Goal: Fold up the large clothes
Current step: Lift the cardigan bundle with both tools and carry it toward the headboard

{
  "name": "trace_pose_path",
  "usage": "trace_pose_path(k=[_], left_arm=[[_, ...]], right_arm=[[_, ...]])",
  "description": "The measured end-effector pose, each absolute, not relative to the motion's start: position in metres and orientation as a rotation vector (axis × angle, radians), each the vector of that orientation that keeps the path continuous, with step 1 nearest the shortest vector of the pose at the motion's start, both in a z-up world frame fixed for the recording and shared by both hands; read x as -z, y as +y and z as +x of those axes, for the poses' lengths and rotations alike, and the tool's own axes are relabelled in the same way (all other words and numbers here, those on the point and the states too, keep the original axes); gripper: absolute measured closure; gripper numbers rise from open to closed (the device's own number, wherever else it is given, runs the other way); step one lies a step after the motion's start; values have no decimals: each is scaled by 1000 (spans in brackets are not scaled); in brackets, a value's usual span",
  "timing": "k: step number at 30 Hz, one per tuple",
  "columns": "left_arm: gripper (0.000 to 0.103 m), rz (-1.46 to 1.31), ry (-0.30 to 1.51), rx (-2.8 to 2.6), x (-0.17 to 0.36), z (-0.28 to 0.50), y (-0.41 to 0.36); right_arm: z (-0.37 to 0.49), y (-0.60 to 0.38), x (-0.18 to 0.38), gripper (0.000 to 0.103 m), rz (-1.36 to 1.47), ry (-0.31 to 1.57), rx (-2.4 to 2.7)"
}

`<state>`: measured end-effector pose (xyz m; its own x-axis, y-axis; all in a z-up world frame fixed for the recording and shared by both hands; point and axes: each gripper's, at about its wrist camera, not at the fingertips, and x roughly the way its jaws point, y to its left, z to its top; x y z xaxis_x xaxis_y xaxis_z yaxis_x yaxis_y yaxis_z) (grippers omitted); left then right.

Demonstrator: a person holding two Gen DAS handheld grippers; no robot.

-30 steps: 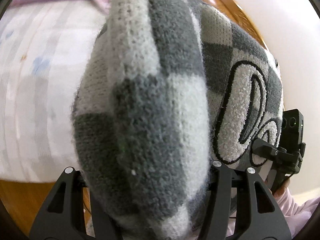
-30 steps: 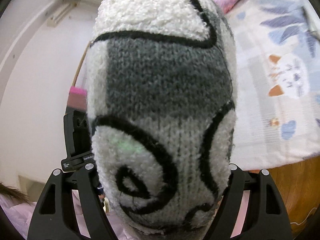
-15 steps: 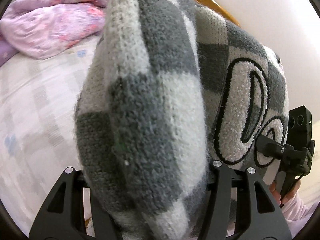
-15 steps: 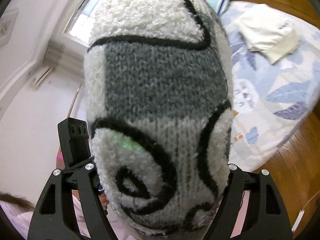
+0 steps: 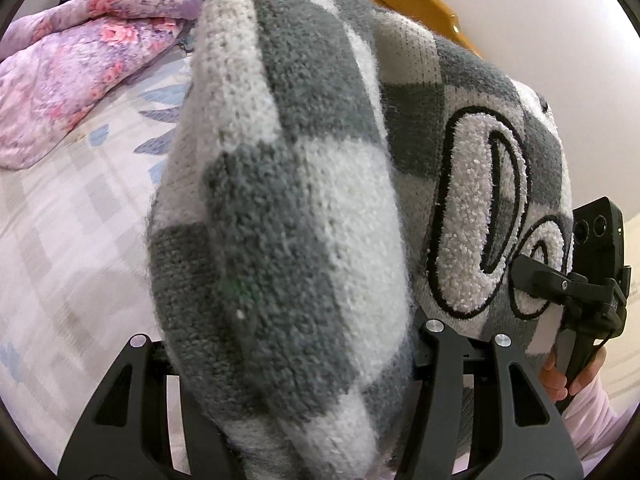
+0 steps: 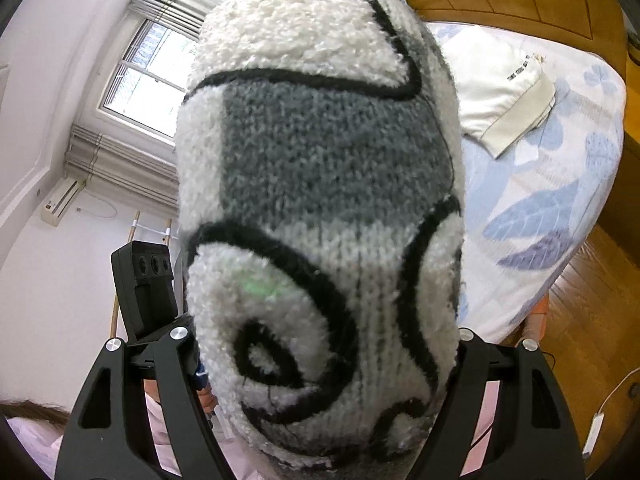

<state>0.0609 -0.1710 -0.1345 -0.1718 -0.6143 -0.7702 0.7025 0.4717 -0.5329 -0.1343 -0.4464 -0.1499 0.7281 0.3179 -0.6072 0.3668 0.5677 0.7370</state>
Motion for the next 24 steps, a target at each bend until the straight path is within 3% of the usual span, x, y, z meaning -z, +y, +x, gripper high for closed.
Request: trace_pose_path(k=[11, 19, 20, 22, 24], left_arm=[[48, -14, 1382, 1049, 175, 128, -376], [48, -77, 1401, 951, 235, 205, -517], [46, -91, 1387, 937, 248, 220, -533], [33, -69, 1346, 894, 290, 247, -561], [35, 33, 1398, 751, 333, 269, -579]], right_arm=[[-48, -618, 148, 30, 949, 912, -92], [60, -749, 191, 30, 901, 1006, -182], [77, -760, 201, 26, 881, 1016, -194], [106, -784, 221, 14, 771, 1059, -121], [122, -807, 245, 11, 632, 1135, 200]])
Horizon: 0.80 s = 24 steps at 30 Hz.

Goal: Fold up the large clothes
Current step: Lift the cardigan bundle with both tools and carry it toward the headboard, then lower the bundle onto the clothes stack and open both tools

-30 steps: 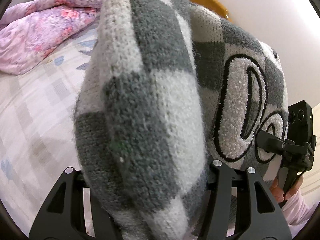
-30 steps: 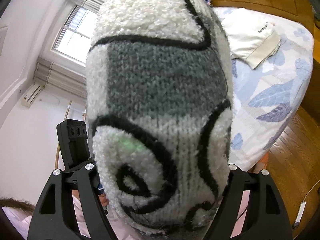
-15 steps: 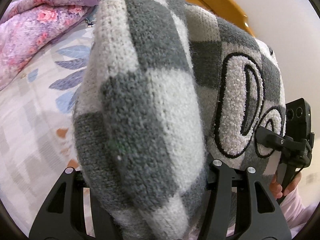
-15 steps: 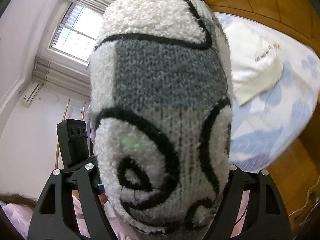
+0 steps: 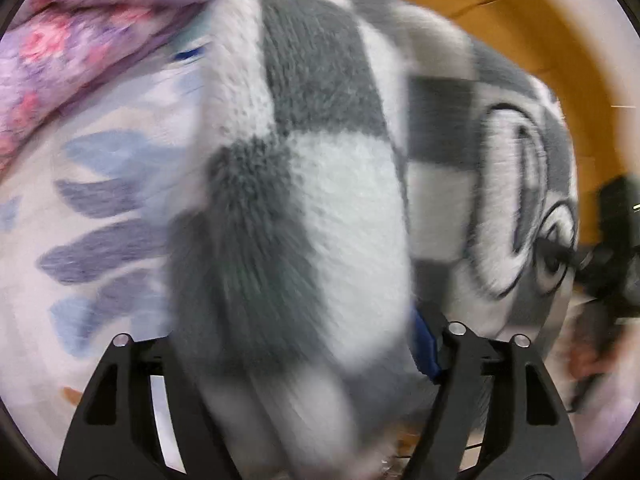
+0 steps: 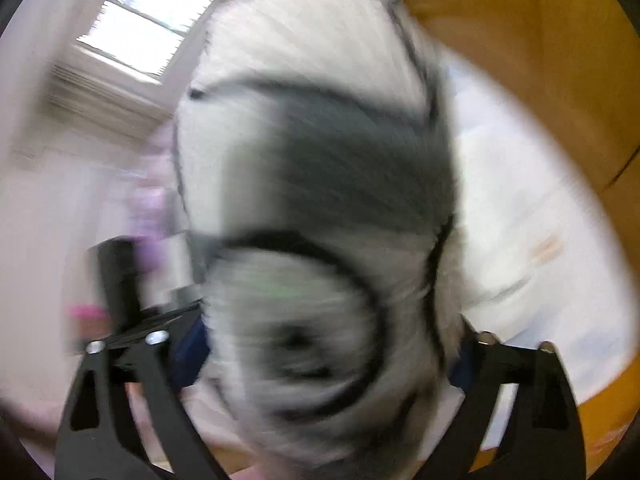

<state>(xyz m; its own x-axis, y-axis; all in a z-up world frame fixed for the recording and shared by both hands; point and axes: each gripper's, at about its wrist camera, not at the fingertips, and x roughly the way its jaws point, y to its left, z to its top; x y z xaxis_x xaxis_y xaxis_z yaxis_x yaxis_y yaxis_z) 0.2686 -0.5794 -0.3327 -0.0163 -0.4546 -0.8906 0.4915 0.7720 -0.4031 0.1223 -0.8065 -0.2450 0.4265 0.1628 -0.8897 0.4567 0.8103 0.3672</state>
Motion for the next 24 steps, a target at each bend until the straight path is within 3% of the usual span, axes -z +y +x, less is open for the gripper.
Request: trace_pose_path(k=[2, 4, 6, 7, 8, 10, 12, 15, 17, 20, 24], left_arm=[[42, 86, 1452, 661, 360, 280, -583], [43, 93, 1404, 638, 363, 282, -575], [43, 84, 1385, 631, 363, 281, -575], [43, 85, 1373, 646, 361, 274, -570], [43, 93, 1356, 674, 362, 277, -576], [46, 113, 1351, 689, 374, 277, -592], [53, 121, 1378, 666, 409, 285, -613], [52, 93, 1326, 658, 438, 299, -619], [55, 88, 1331, 621, 420, 310, -620], [58, 54, 1172, 620, 375, 332, -617], [58, 42, 1169, 590, 377, 384, -642]], right_arm=[[116, -817, 250, 12, 625, 1085, 337], [97, -811, 248, 14, 648, 969, 306], [91, -784, 257, 24, 580, 975, 216], [98, -771, 270, 37, 507, 1042, 211], [104, -780, 290, 56, 460, 1089, 228], [117, -779, 336, 71, 482, 1183, 279], [133, -787, 366, 71, 575, 1176, 290], [137, -793, 366, 71, 592, 1147, 343], [135, -789, 339, 68, 628, 1143, 316], [149, -803, 297, 71, 482, 1024, 273], [200, -835, 327, 68, 520, 1058, 291]])
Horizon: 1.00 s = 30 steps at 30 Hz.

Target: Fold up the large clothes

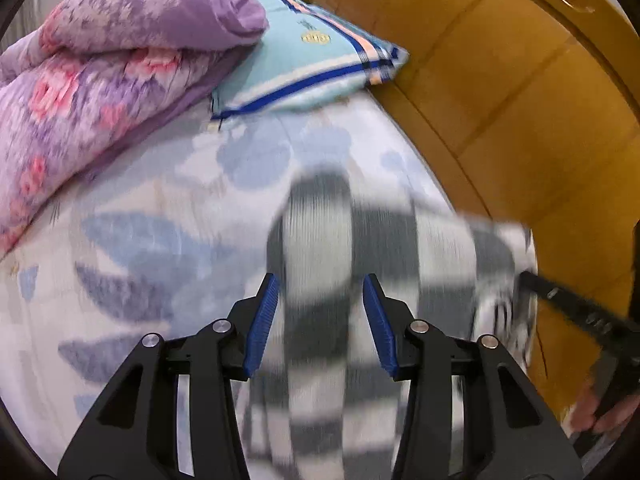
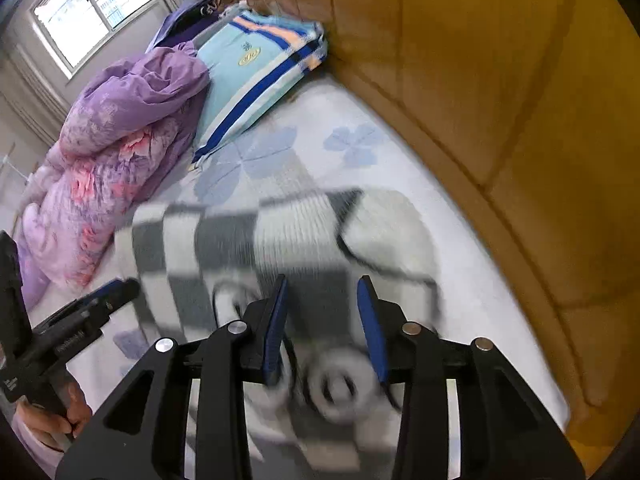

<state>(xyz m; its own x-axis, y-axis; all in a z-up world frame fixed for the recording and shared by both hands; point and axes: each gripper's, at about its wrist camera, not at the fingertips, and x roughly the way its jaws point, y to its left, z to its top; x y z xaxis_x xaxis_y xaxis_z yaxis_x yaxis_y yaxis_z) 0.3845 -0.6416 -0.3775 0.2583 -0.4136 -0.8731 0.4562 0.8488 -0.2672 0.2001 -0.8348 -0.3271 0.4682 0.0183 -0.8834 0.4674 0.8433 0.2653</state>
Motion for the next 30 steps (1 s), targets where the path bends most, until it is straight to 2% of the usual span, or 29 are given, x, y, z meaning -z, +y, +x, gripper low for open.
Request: trace_pose_path(k=[3, 7, 8, 9, 11, 12, 13, 15, 25, 30], left_arm=[[54, -5, 1294, 579, 423, 413, -660], [49, -19, 1294, 578, 416, 416, -653], [42, 20, 1286, 570, 412, 412, -650], [39, 46, 1284, 575, 408, 404, -649], [33, 66, 1301, 612, 404, 396, -643], [31, 59, 1304, 637, 400, 392, -638], [29, 54, 1295, 649, 394, 388, -635], [11, 51, 1242, 663, 373, 375, -625], [11, 149, 1160, 649, 295, 326, -569], [9, 151, 1112, 646, 246, 293, -523]], right_arm=[[223, -857, 346, 69, 481, 1039, 377], [228, -868, 328, 67, 497, 1050, 368], [217, -867, 321, 63, 527, 1038, 326], [222, -872, 318, 56, 563, 1024, 291], [224, -872, 312, 12, 628, 997, 280], [215, -871, 307, 9, 649, 976, 302], [208, -869, 304, 9, 676, 967, 299], [202, -866, 301, 8, 692, 991, 300], [148, -781, 234, 8, 523, 952, 417], [111, -723, 201, 8, 530, 910, 448]])
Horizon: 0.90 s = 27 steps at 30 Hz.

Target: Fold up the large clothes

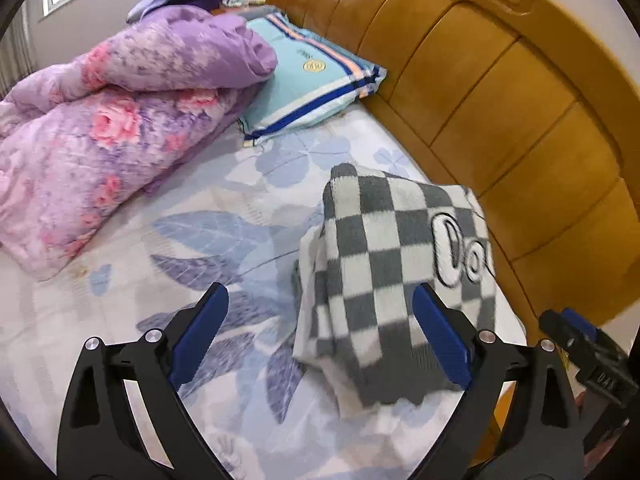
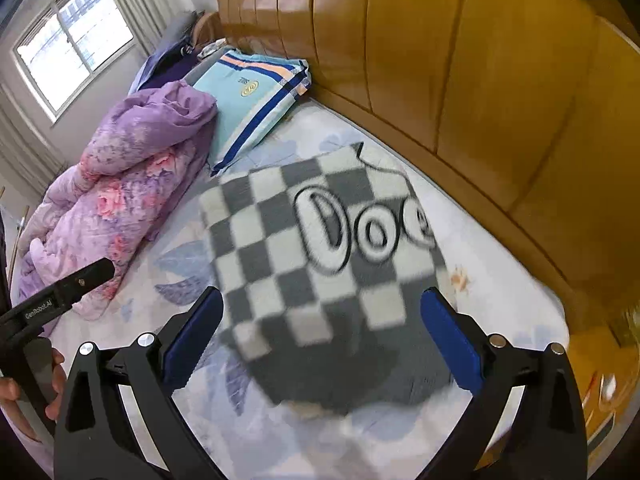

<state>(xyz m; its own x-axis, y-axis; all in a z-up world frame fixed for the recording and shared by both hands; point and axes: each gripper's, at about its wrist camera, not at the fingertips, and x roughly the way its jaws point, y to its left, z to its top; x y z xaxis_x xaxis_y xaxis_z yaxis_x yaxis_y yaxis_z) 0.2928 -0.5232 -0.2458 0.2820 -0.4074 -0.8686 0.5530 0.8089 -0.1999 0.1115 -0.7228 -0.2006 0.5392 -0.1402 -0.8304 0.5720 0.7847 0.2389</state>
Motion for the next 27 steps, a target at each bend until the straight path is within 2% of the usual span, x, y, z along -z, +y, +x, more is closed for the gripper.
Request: trace_pose_path(k=[7, 17, 21, 27], left_arm=[[8, 215, 1042, 668, 186, 236, -452], [8, 207, 874, 734, 92, 121, -287], [8, 280, 814, 719, 66, 77, -230], [8, 288, 813, 747, 45, 33, -172]], right_arm=[[61, -618, 151, 8, 477, 869, 413], [-18, -460, 83, 8, 375, 737, 474], [-43, -393, 70, 8, 295, 708, 587], [-75, -329, 51, 8, 328, 646, 598]])
